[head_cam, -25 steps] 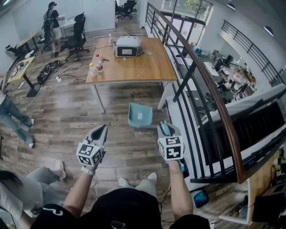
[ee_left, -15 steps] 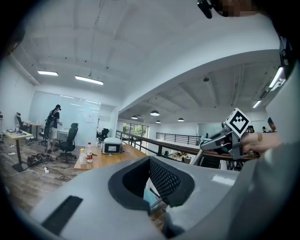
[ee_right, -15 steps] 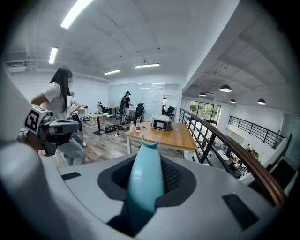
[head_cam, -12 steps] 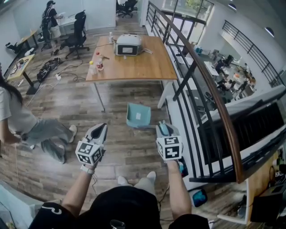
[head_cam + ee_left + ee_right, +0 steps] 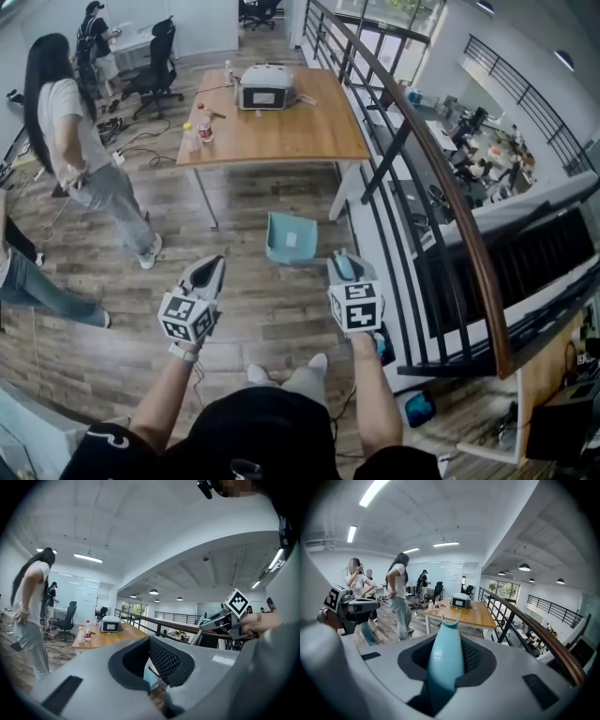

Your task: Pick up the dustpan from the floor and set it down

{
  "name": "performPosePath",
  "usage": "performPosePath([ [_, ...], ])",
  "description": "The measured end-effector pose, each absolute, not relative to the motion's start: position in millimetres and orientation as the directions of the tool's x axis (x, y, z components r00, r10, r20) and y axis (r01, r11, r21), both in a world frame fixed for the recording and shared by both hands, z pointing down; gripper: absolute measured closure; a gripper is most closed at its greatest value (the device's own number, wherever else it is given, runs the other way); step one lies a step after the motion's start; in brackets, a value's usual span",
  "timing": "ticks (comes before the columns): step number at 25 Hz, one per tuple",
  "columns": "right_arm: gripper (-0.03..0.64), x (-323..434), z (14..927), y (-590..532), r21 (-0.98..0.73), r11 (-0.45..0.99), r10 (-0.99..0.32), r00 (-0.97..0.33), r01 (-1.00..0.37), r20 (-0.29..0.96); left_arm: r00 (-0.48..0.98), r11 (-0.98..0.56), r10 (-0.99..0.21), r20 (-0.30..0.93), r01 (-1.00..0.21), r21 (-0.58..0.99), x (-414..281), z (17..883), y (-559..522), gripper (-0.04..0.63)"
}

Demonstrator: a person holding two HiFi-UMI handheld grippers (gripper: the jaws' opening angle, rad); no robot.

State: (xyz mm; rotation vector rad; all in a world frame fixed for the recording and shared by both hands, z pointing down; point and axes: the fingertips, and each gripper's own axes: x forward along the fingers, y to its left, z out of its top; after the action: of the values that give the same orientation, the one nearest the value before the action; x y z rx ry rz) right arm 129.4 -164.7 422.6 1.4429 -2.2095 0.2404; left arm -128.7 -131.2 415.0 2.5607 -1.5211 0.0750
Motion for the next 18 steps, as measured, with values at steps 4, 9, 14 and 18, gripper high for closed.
performPosePath([
  [4,0.528,132,429,-168,0.124,0.421,-0.814,-0.315,-0.898,0.488,0.488,-0.477,-0.863,0.126,-0.872,0.109,-127,417,-136,0.598],
  [9,0.528,136,436,-171,0.127,0.412,-0.815,-0.302,-0.902,0.494,0.502,-0.489,-0.855,0.13,-0.864,0.12,-122,420,-139,0.598],
  [14,0.528,145,450,-177,0.127,0.403,-0.812,-0.291,-0.906,0.506,0.514,-0.499,-0.846,0.139,-0.857,0.129,-113,424,-144,0.598],
  [18,0.528,146,461,-181,0.116,0.403,-0.794,-0.284,-0.908,0.537,0.524,-0.509,-0.839,0.146,-0.851,0.129,-109,430,-151,0.598],
])
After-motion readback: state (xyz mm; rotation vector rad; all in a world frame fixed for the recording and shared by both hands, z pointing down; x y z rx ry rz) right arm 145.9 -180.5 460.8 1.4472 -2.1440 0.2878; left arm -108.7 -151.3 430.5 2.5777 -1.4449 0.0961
